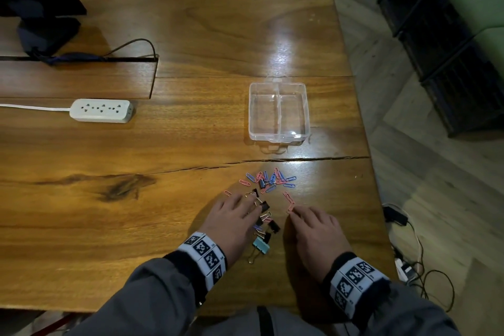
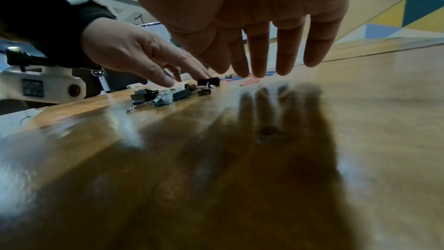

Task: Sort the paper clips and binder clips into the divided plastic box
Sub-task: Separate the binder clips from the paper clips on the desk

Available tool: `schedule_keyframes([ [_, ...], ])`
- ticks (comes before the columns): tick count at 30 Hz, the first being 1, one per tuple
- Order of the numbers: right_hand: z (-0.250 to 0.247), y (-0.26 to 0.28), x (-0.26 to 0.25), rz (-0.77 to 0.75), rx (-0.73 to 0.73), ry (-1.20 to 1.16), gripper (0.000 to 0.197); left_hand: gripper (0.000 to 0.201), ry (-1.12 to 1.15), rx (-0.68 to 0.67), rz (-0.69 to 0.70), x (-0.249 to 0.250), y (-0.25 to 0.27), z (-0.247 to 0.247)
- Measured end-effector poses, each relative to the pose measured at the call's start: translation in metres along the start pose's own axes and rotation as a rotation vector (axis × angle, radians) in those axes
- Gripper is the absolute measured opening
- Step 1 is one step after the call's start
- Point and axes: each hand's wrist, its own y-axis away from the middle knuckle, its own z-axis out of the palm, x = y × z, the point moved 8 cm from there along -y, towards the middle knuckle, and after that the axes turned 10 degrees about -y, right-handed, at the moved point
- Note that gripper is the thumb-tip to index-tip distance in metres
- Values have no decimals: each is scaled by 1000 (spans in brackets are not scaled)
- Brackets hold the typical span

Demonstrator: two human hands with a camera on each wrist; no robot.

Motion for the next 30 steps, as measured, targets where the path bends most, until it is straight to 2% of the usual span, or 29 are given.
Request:
schedule_keyframes([
  [5, 3, -2, -25, -158, 0, -23, 56, 63, 3, -6, 42, -12, 15, 6],
  [8, 8, -7, -37, -167, -27, -35, 52, 61, -68, -22, 129, -1, 18, 8],
  [11, 14, -3, -46, -163, -94, -26, 43, 56, -81, -29, 90, -1, 17, 8],
  [13, 14, 0, -50, -177, -100, -21, 43, 52, -66, -15, 60, -5, 19, 5],
  [20, 11, -10, -37, -73, -95, 53, 55, 53, -41, -10, 91, 5, 21, 5],
  [24, 0, -16, -19, 29, -72, 31, 58, 56, 24, 14, 55, -8, 27, 0],
  [27, 6, -13, -34, -101, -122, 10, 57, 59, 88, 69, -72, -39, 32, -6],
  [30, 25, -5, -57, -242, -215, 72, 65, 56, 68, 53, -86, -50, 26, -5],
])
